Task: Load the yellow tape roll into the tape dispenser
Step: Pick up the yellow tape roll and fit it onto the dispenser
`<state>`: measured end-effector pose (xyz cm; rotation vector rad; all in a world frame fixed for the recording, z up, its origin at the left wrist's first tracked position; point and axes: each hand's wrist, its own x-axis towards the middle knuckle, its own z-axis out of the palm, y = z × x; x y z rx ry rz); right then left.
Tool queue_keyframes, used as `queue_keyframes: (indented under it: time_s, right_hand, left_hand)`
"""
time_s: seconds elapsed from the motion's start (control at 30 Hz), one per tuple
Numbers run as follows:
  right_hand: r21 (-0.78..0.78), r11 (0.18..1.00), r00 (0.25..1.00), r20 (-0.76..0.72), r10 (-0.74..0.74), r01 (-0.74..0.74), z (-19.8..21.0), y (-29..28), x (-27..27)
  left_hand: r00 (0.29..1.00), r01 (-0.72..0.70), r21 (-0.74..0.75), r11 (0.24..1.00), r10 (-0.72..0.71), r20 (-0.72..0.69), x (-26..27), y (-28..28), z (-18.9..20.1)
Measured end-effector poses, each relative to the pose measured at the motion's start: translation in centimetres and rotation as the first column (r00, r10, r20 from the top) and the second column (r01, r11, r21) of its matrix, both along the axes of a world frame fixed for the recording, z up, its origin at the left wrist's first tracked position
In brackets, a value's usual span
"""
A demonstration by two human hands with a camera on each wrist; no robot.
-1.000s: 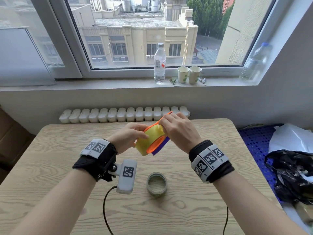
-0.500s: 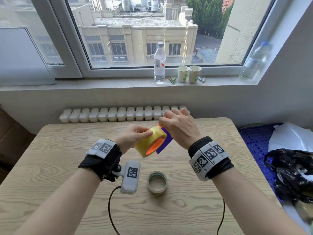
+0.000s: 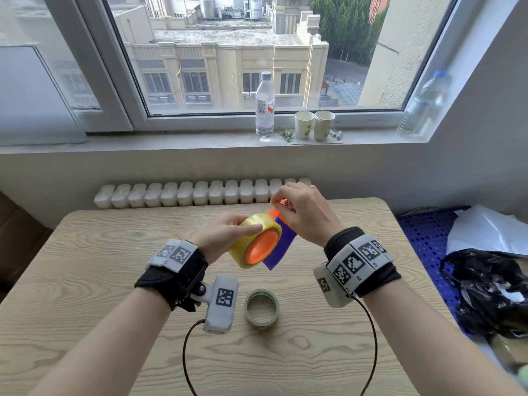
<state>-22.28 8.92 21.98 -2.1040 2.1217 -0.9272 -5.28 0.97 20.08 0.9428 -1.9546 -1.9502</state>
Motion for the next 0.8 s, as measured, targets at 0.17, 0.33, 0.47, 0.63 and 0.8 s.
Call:
queue_keyframes:
  time_s: [0.17, 0.33, 0.47, 0.63, 0.8]
  right_hand:
    - [0.076, 0.996, 0.982, 0.178, -0.06, 0.047, 0.6, 0.5, 0.5]
    - [0.118, 0.99, 0.97, 0.219, -0.103, 0.078, 0.5, 0.2, 0.6]
    - [0.118, 0.991, 0.944, 0.316, -0.093, 0.058, 0.4, 0.3, 0.4]
    - [0.095, 0.993, 0.928, 0.36, -0.097, 0.067, 0.2, 0.4, 0.4]
    - [0.071, 0.997, 0.916, 0.397, -0.067, 0.042, -0.1, 0.5, 1.2]
  left_hand:
    - [0.999, -0.038, -0.089, 0.995, 0.038, 0.003, -0.4, 0.0, -0.4]
    - [0.998, -0.047, -0.086, 0.995, 0.05, 0.031, -0.8, -0.1, -0.5]
    - [0.999, -0.019, -0.067, 0.998, 0.022, 0.044, -0.7, -0.4, -0.5]
    - [1.0, -0.006, -0.004, 1.0, 0.006, 0.017, -0.7, -0.4, -0.9]
    - [0.999, -0.033, 0.056, 0.998, 0.034, -0.025, -0.5, -0.4, -0.8]
